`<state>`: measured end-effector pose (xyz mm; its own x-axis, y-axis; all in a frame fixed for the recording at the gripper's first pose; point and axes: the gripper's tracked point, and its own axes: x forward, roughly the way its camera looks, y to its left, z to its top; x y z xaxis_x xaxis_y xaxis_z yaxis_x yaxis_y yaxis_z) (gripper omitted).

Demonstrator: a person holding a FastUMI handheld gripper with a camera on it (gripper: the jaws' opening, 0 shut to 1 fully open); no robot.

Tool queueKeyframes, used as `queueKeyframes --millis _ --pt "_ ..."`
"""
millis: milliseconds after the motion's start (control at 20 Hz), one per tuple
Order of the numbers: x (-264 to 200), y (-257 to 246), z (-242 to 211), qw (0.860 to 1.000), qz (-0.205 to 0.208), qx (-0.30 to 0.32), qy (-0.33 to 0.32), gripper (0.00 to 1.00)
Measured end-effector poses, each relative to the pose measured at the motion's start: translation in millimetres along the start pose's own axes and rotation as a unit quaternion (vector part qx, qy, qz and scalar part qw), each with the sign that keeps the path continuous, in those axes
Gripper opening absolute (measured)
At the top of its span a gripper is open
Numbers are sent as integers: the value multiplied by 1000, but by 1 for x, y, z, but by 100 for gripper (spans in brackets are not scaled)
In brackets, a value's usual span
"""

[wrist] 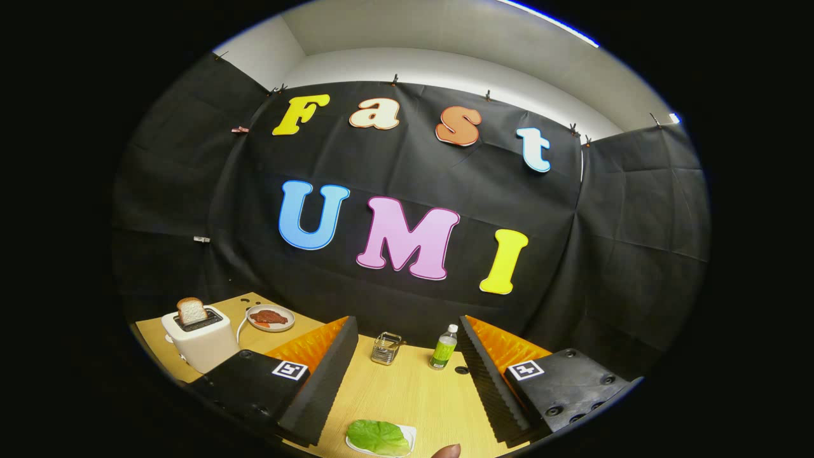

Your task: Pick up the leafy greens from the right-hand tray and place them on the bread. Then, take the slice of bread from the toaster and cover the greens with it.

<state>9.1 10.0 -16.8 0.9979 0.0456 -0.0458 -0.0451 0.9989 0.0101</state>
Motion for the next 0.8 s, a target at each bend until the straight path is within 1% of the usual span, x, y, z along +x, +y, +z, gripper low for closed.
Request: queueKeyframes --millis 100,200,350,500,600,800 --pt "4 3 -10 1000 13 -1 17 98" --pt "7 5 -29 998 30 -7 51 98" --pt "7 19 -67 990 77 -8 118 98" --pt "5 23 -125 975 102 -15 196 98" --pt "3 26 -160 965 111 -7 235 98" --pt "1 26 -242 940 124 -26 317 97"
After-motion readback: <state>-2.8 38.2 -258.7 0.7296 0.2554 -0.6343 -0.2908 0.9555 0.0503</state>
